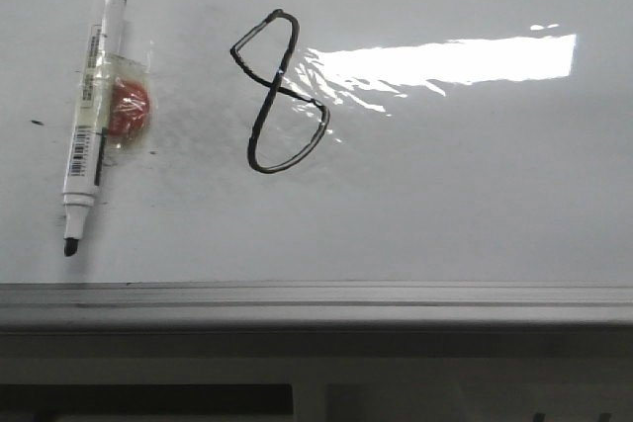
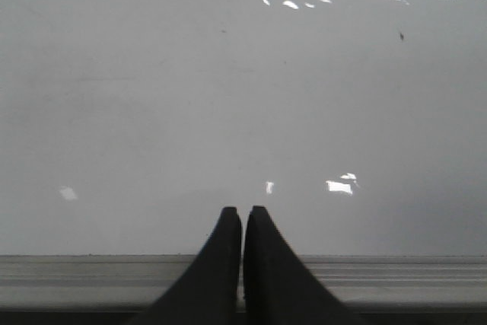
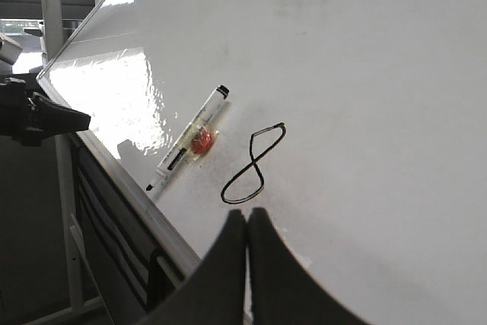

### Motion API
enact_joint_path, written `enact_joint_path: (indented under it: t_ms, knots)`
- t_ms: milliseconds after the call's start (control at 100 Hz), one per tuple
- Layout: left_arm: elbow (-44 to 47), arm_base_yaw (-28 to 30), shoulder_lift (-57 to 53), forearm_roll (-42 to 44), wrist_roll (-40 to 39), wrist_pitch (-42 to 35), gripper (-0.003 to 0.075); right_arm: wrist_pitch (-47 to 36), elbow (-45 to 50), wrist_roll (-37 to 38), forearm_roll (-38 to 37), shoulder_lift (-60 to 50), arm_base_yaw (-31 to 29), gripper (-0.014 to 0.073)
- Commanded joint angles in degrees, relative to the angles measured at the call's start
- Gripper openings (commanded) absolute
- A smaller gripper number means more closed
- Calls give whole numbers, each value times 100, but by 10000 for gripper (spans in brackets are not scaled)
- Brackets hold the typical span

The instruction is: Write number 8 on whiteboard

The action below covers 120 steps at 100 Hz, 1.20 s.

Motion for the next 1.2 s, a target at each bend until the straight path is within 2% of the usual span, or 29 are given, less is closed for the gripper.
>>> enact_joint_path:
  t_ms: [0, 790, 1010, 1070, 1190]
  knots:
    - [229, 8, -164, -22, -21, -230, -20, -420, -145, -12, -80, 144, -1, -63]
    - [229, 8, -164, -22, -21, -230, -20, -472, -51, -12, -67, 144, -1, -63]
    - [229, 8, -164, -22, -21, -230, -20, -1957, 651, -12, -7, 134, -59, -63]
    - [229, 8, -164, -22, -21, -230, -20, -2289, 861, -86, 420, 134, -203, -63]
    - [229, 8, -164, -22, -21, -230, -20, -2812, 1246, -290, 1117, 134, -871, -63]
